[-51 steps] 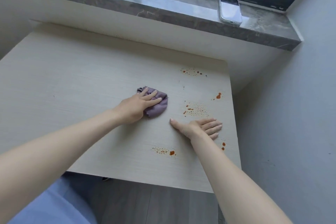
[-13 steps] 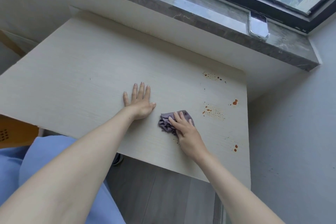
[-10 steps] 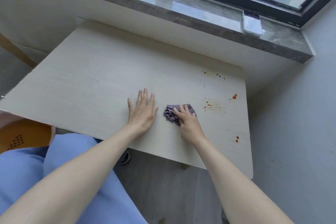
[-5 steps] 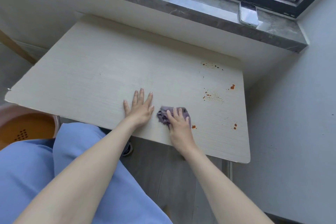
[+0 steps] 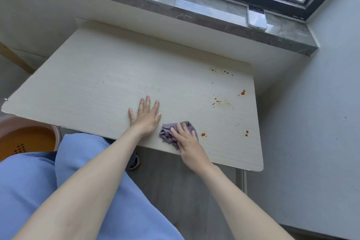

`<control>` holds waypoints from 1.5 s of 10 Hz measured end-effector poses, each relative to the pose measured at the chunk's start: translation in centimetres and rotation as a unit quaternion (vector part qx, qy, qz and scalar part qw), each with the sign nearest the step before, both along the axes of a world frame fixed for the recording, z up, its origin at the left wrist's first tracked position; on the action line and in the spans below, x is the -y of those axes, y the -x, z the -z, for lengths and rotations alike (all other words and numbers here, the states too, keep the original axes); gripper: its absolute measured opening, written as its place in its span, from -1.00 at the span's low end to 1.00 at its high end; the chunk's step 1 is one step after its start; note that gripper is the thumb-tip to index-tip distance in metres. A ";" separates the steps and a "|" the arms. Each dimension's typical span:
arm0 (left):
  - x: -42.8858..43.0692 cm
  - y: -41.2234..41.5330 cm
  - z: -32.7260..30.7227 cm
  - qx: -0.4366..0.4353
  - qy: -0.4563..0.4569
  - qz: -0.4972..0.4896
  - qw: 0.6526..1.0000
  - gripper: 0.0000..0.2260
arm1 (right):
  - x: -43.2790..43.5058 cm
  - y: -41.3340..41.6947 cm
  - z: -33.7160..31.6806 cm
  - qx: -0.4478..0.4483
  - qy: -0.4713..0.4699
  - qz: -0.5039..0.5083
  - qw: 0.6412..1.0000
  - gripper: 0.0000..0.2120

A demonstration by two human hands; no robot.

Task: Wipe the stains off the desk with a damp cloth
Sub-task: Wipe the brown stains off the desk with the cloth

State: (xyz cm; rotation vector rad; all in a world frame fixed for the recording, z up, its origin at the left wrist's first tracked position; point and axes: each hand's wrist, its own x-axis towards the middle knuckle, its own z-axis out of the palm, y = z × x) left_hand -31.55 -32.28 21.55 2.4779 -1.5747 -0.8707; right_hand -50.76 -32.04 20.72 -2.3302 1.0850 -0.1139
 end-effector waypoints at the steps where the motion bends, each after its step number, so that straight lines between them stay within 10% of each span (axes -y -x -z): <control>1: 0.1 0.1 -0.1 0.001 -0.002 0.003 1.000 -0.51 | 3.1 0.1 -0.2 -0.003 -0.013 0.028 1.000 -0.51; 13: 0.0 0.2 0.4 0.015 0.012 -0.004 1.000 -0.51 | 0.9 1.0 0.3 -0.001 0.015 0.117 0.993 -0.42; 15: 0.0 0.2 0.3 0.013 0.010 -0.009 1.000 -0.51 | -0.2 3.6 0.4 -0.006 0.007 -0.042 0.999 -0.39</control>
